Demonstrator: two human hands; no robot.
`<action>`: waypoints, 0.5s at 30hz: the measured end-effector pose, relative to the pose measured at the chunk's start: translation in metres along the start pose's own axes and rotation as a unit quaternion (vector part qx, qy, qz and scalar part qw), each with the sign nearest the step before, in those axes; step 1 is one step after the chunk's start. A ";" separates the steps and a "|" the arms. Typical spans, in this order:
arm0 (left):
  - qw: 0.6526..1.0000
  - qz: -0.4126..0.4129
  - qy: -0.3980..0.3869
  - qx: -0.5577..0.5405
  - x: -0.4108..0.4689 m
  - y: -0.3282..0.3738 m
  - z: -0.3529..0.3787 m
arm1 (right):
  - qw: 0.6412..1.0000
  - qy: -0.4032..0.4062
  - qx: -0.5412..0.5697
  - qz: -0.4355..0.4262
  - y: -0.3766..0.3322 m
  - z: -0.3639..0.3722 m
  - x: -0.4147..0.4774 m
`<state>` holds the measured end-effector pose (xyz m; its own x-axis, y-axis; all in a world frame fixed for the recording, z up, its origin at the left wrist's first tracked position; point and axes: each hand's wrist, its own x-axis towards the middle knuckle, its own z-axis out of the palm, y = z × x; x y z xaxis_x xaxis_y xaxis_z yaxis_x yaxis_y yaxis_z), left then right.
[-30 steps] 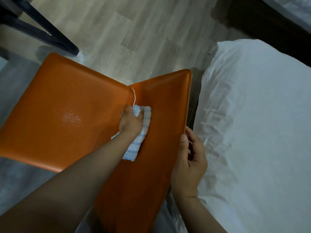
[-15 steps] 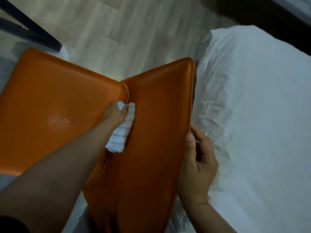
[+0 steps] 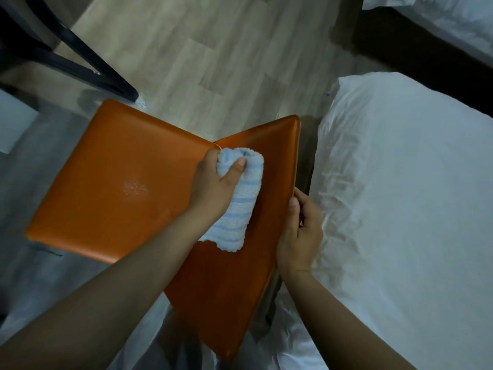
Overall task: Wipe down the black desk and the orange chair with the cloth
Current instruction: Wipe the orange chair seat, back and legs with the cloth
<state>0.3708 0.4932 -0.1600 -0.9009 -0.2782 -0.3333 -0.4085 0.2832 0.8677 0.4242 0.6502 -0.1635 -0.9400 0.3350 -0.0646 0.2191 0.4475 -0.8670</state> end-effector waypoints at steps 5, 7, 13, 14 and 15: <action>1.000 0.004 0.009 -0.003 -0.030 0.010 -0.008 | 0.995 -0.012 0.075 0.062 0.000 -0.025 -0.013; 1.000 0.003 -0.004 -0.001 -0.045 0.010 0.000 | 0.993 -0.026 0.093 0.074 0.002 -0.037 -0.028; 1.000 0.006 0.004 0.009 -0.076 0.011 0.036 | 0.984 -0.037 0.123 0.123 0.009 -0.052 -0.055; 1.000 0.008 0.010 0.007 -0.077 0.011 0.040 | 0.983 -0.039 0.125 0.125 0.009 -0.051 -0.056; 1.000 0.009 0.016 0.012 -0.077 0.011 0.045 | 0.983 -0.042 0.126 0.126 0.009 -0.051 -0.057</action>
<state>0.4289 0.5587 -0.1417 -0.9032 -0.3019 -0.3052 -0.3957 0.3097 0.8646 0.4934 0.6772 -0.1430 -0.8851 0.3342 -0.3238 0.3854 0.1363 -0.9126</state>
